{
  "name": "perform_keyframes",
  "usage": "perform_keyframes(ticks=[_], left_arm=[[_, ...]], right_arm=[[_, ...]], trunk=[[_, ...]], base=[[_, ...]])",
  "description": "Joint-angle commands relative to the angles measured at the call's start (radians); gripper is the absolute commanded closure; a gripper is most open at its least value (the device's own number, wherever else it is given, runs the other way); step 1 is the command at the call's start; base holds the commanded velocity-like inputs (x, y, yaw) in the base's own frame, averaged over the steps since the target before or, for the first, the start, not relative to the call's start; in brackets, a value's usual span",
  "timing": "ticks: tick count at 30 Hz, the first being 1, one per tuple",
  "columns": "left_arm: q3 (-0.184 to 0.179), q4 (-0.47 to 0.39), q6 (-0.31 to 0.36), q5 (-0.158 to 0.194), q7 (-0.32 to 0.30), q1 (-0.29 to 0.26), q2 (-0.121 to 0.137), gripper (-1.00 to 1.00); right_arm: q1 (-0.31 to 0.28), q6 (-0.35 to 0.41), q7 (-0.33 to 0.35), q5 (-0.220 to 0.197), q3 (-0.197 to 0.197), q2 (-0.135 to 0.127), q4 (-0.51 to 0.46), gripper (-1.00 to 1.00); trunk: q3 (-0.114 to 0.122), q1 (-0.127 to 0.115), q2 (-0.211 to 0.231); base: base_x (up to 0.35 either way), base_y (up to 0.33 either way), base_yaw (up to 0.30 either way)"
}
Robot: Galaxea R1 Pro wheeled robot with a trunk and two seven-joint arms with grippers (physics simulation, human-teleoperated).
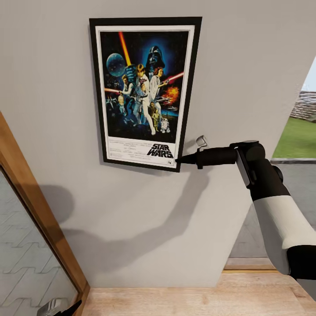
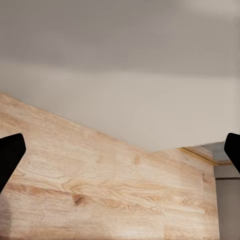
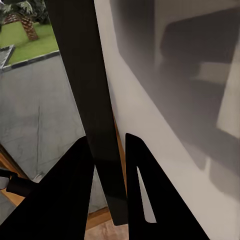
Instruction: Pick up the poster from the kitchen countertop and hang it on one of the wall nails in the kitchen.
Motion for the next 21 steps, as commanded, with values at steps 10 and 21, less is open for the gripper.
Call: perform_keyframes(ticks=[10,21], left_arm=[[-0.008,0.001,-0.009,0.005,-0.001,-0.001,0.001,-1.00],[-0.008,0.001,-0.010,0.005,-0.002,-0.001,0.001,-1.00]], right_arm=[[-0.001,0.012,0.005,0.000,0.001,-0.001,0.000,1.00],[-0.001,0.012,0.005,0.000,0.000,-0.001,0.000,1.00]], trunk=[[-0.002,0.001,-0.002],[-0.002,0.001,-0.002]], base=[[0.000,0.000,0.000],[0.000,0.000,0.000]])
